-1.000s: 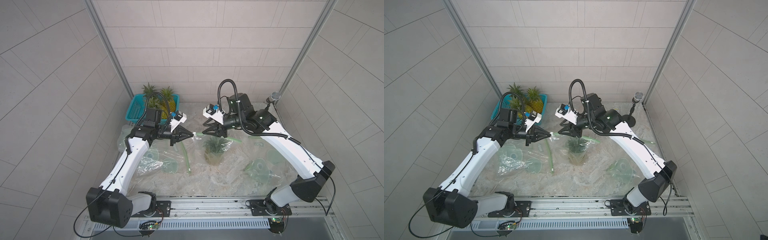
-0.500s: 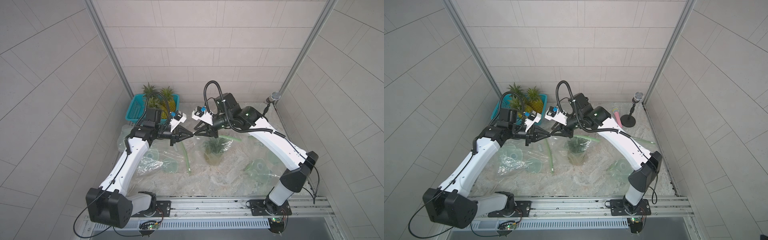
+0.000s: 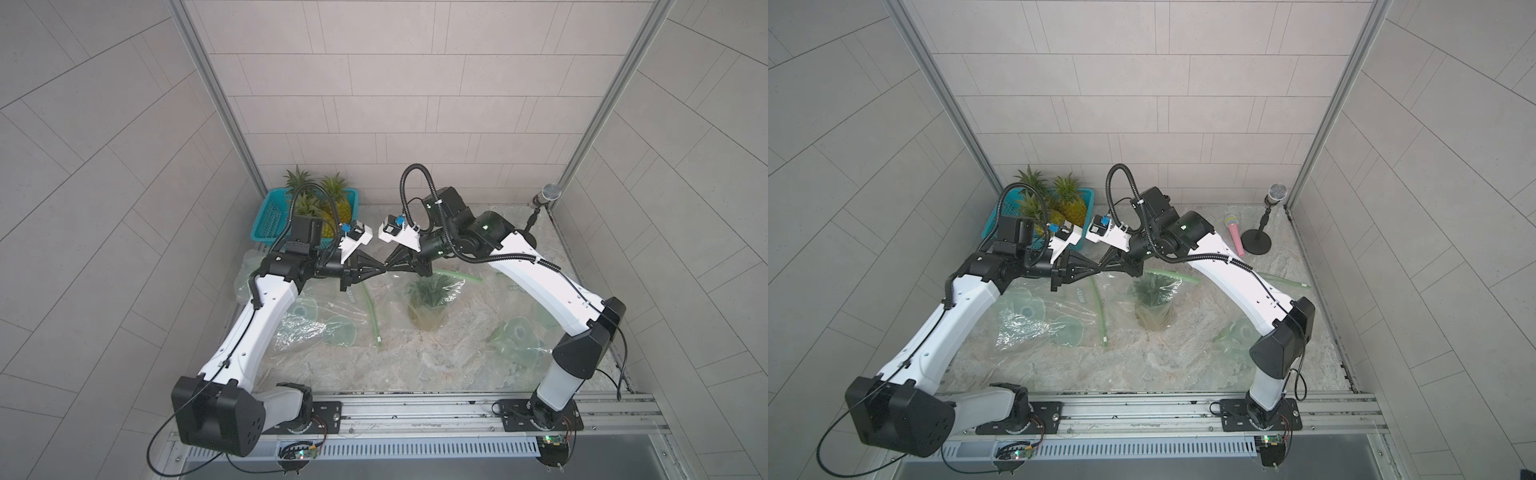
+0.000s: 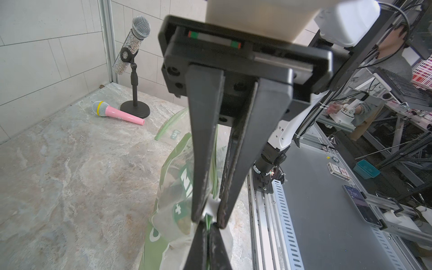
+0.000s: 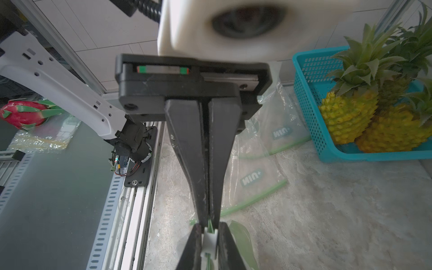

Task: Open the zip-top bag and take out the pineapple
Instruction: Unzip the zipper on the zipper food storage bag.

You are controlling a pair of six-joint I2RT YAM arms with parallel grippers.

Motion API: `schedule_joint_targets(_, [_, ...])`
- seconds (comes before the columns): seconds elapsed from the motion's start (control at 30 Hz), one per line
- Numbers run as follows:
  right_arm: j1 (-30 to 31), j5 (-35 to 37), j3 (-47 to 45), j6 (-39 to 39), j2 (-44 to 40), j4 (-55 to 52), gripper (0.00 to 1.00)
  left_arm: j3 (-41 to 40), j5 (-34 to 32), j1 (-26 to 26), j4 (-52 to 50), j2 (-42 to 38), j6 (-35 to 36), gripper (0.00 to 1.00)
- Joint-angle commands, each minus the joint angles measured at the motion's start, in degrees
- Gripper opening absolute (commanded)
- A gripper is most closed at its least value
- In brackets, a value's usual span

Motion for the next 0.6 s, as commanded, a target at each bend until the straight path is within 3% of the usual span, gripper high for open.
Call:
schedule_joint_targets(0.0, [0.18, 1.54, 1.42, -0.8, 1.11, -1.81, 0.06, 1.08, 2.67, -0.09, 2.5, -2.27, 0.23, 0.0])
schedule_joint_targets(0.1, [0.07, 2.46, 1.54, -0.88, 0.91, -2.45, 0.0, 0.74, 1.69, 0.2, 3.58, -2.64, -0.63, 0.0])
schedule_joint_targets(0.3, [-0.97, 3.28, 0.53, -0.81, -0.03, -3.2, 0.0, -1.06, -0.36, 1.49, 8.6, -4.34, -4.09, 0.0])
schedule_joint_targets(0.57, [-3.18, 4.25, -2.3, -0.69, -2.69, -2.93, 0.0, -5.17, -4.84, 4.5, 22.4, -6.79, -14.69, 0.0])
